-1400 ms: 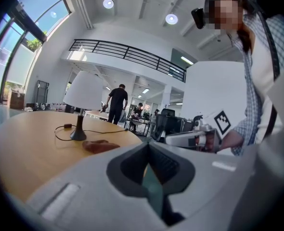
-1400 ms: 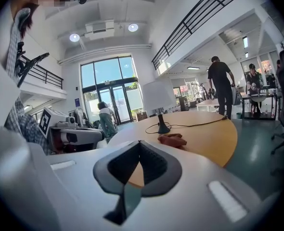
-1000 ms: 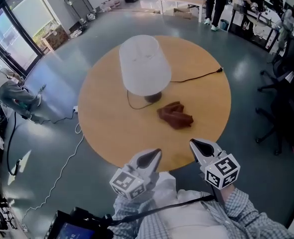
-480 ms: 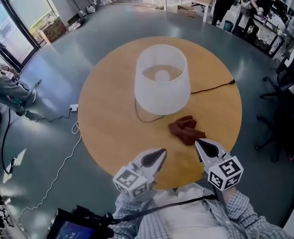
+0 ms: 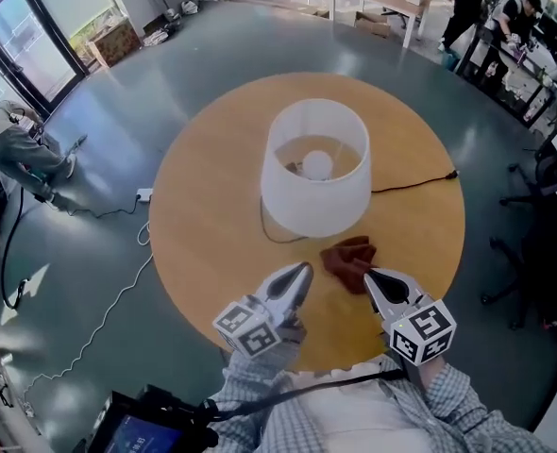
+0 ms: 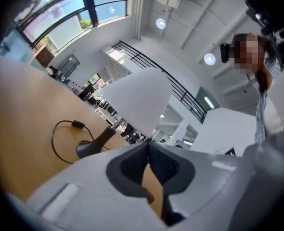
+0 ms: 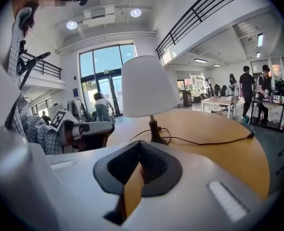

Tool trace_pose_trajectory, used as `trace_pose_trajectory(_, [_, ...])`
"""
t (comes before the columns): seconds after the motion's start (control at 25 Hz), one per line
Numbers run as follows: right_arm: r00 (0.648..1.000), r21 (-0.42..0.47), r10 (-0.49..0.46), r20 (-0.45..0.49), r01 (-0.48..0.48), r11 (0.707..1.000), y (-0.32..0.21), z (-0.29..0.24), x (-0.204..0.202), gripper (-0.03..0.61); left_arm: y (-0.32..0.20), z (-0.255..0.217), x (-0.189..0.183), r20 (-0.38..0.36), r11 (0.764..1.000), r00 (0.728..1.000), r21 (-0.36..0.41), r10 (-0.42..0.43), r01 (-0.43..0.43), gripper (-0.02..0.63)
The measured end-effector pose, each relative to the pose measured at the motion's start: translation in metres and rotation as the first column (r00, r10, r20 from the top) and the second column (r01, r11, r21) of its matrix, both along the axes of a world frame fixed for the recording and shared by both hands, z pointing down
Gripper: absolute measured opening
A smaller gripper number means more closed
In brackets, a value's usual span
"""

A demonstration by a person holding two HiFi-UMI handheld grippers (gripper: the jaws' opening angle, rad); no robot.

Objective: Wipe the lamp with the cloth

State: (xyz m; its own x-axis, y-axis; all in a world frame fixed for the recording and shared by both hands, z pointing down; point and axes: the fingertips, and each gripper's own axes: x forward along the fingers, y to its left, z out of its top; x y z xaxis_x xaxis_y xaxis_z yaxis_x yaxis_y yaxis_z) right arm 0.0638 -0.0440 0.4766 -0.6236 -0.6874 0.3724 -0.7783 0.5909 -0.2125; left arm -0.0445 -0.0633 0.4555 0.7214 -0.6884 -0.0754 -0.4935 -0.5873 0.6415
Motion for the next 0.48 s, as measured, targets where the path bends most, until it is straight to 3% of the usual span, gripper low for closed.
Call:
trace_pose_trajectory(0.08, [1.000, -0.002, -0.018, -0.003, 0.018, 1.000, -0.004, 0.000, 0.000, 0.005, -0.015, 0.000, -0.002, -0.088, 1.000, 0.996, -0.021, -0.023, 0.021, 0.016])
trace_pose_trajectory(0.24, [0.999, -0.013, -0.040, -0.018, 0.040, 0.999, -0.010, 0.001, 0.006, 0.005, -0.041, -0.001, -0.002, -0.234, 0.998, 0.971, -0.051, -0.048, 0.037, 0.131])
trace_pose_trajectory(0.4, [0.998, -0.027, -0.052, -0.036, 0.051, 0.998, -0.015, 0.007, 0.010, 0.005, -0.056, -0.010, -0.006, -0.411, 0.998, 0.910, -0.049, -0.049, 0.032, 0.232])
trace_pose_trajectory(0.48, [0.997, -0.033, -0.066, -0.048, 0.064, 0.997, -0.016, 0.011, 0.008, 0.005, -0.058, -0.013, -0.004, -0.460, 0.999, 0.887, -0.042, -0.029, 0.011, 0.261])
